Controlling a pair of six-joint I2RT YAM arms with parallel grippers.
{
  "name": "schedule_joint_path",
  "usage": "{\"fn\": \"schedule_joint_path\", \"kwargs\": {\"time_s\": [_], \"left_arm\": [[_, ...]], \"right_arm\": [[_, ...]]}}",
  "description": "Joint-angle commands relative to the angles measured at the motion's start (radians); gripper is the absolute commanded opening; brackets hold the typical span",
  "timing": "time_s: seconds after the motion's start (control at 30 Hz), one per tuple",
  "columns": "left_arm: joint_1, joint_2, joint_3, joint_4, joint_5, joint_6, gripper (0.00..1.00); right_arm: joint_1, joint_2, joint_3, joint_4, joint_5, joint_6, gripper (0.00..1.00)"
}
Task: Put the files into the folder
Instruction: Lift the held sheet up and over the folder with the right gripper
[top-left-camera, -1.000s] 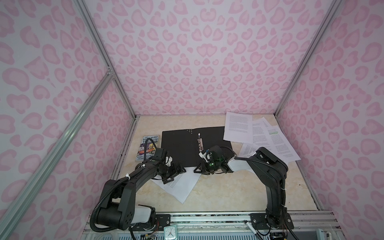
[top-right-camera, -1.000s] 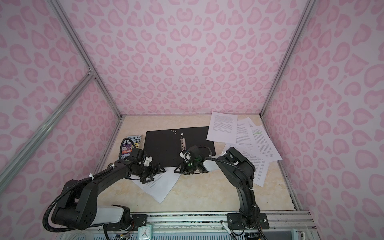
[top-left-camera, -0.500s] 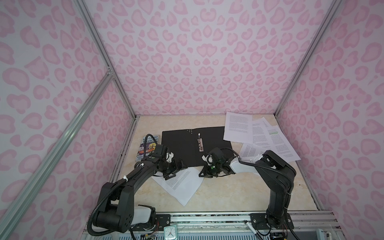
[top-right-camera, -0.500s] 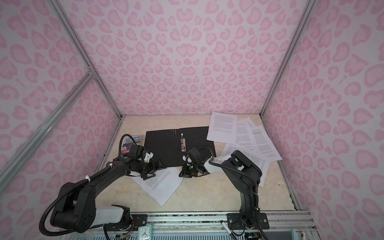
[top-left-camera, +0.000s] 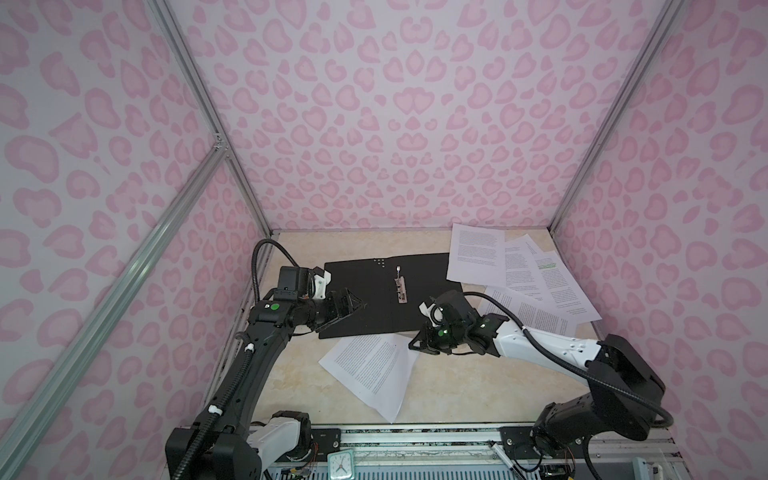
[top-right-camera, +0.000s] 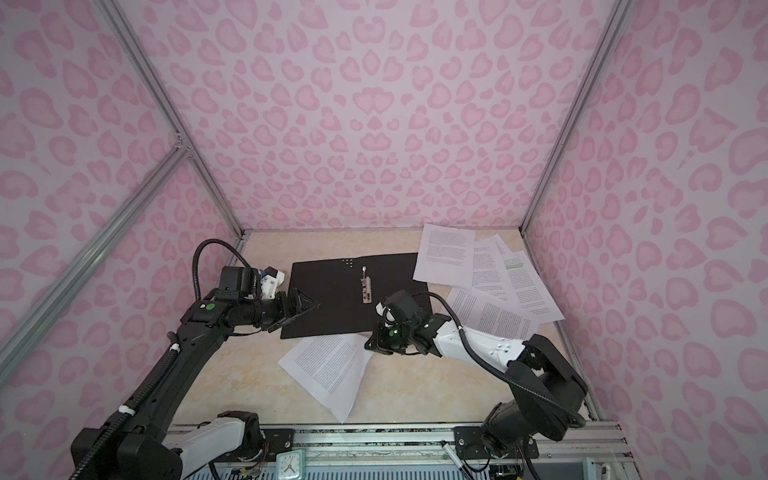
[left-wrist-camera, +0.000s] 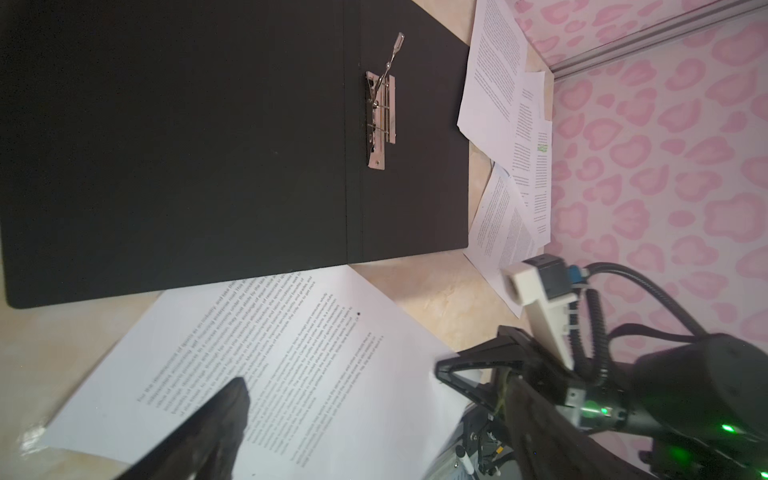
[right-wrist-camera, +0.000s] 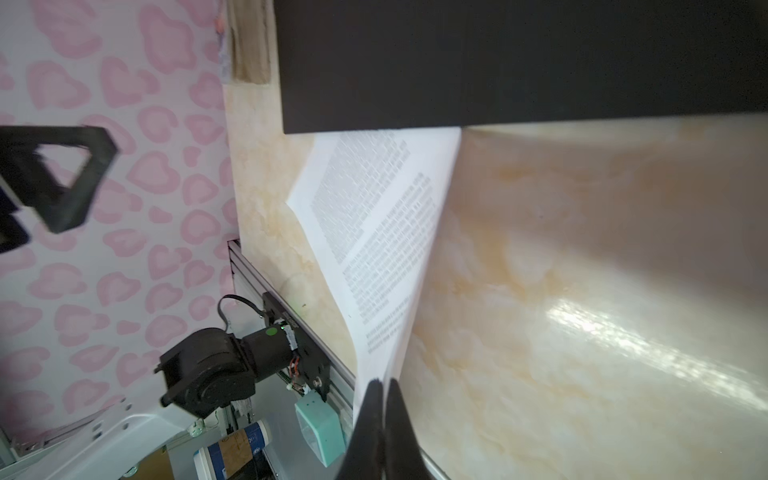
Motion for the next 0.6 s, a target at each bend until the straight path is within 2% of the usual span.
{"fn": "schedule_joint_path", "kwargs": {"time_s": [0.0, 0.17, 0.3, 0.4, 0.57], "left_arm": [[0.006, -0.007, 0.007, -0.029, 0.001, 0.034, 0.97], [0.012, 0.008, 0.031, -0.023, -0.008, 0.040, 0.97], [0.014, 0.019, 0.056, -0.003, -0.031, 0.035, 0.97], [0.014, 0.035, 0.055, 0.035, -0.024, 0.023, 0.97], [0.014, 0.085, 0.047, 0.070, -0.016, 0.028, 0.97]], "right_arm": [[-0.018, -0.060, 0.075, -0.133, 0.053, -0.030, 0.00], [-0.095, -0.068, 0.276, -0.205, 0.019, -0.060, 0.00], [-0.196, -0.007, 0.443, -0.172, -0.003, -0.064, 0.00], [-0.285, 0.107, 0.635, -0.140, -0.053, -0.038, 0.00], [-0.368, 0.314, 0.966, -0.159, -0.096, -0.016, 0.00]]}}
